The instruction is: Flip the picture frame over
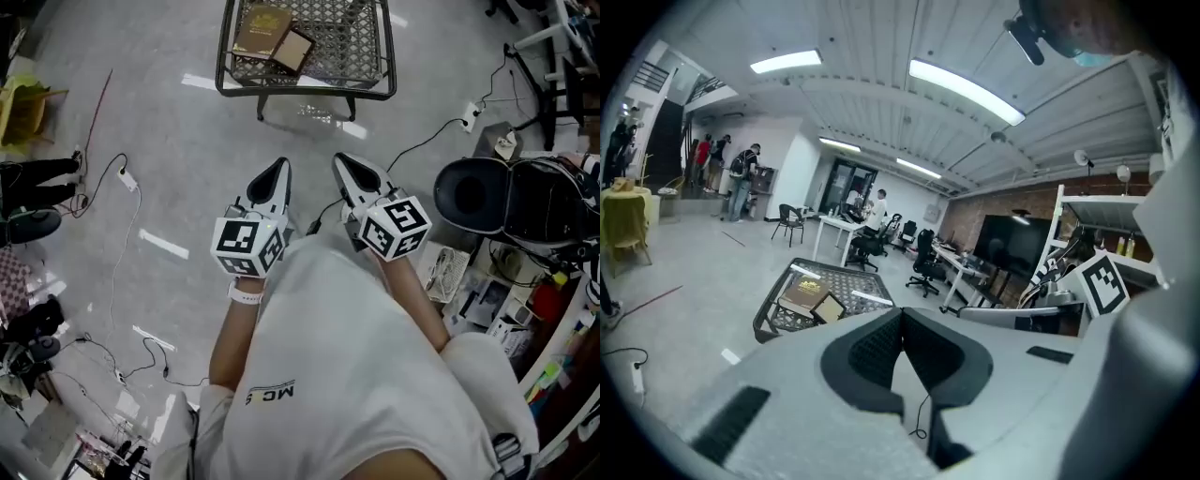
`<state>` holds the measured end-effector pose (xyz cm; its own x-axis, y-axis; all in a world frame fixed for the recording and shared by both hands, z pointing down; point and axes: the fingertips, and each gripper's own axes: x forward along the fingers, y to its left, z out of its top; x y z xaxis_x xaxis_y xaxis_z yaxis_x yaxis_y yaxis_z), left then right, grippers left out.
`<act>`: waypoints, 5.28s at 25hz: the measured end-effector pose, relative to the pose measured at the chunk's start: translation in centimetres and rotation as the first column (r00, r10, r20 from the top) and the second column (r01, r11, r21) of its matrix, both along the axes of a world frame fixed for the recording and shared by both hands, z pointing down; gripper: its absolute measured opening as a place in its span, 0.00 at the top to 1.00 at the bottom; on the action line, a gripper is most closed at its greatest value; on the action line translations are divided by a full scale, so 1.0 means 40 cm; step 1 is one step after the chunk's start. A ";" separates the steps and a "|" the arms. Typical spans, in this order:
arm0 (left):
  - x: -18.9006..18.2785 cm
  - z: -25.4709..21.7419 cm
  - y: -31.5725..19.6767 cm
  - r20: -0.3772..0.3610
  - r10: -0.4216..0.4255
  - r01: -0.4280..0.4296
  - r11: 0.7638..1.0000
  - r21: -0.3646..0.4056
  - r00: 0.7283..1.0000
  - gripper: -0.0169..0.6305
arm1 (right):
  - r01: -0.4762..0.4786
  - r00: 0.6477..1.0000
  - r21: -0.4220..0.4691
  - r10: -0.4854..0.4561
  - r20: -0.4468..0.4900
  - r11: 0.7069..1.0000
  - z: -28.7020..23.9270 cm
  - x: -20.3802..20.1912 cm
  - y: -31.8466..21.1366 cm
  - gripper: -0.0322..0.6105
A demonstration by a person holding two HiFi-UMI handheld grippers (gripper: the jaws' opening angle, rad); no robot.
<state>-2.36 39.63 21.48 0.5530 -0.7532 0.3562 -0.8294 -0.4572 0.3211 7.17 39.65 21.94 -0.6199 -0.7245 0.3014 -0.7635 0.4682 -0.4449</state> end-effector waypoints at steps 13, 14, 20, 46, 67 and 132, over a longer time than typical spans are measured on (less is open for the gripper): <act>-0.214 -0.028 0.049 -0.059 0.041 -0.040 0.999 0.014 0.997 0.94 | -0.072 0.997 0.028 0.072 0.006 0.997 -0.046 -0.170 -0.005 0.92; -0.238 -0.025 0.039 -0.056 0.043 -0.042 0.999 0.019 0.998 0.94 | -0.077 0.997 0.031 0.077 0.000 0.997 -0.045 -0.187 -0.020 0.92; -0.292 0.003 -0.032 -0.050 0.007 -0.006 1.000 0.009 0.999 0.94 | -0.077 0.997 0.027 0.078 -0.025 0.997 -0.036 -0.209 -0.097 0.92; -0.160 0.246 -0.940 0.070 -0.031 0.043 0.982 -0.182 0.997 0.94 | -0.072 0.996 -0.309 0.087 0.035 0.948 0.329 -0.137 -0.992 0.92; -0.183 0.457 -1.010 0.038 -0.079 0.087 0.948 -0.305 0.996 0.94 | -0.112 0.993 -0.502 0.117 -0.022 0.858 0.573 -0.195 -1.050 0.78; -0.215 0.544 -0.963 0.024 -0.090 0.093 0.923 -0.373 0.996 0.94 | -0.029 0.985 -0.740 0.144 0.093 0.672 0.730 -0.255 -1.005 0.86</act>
<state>-10.94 1.11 43.26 0.4848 -0.6125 0.6243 -0.8645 -0.2274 0.4482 -3.04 -0.53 51.13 -0.6410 -0.3570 0.6795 -0.6903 -0.1190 -0.7137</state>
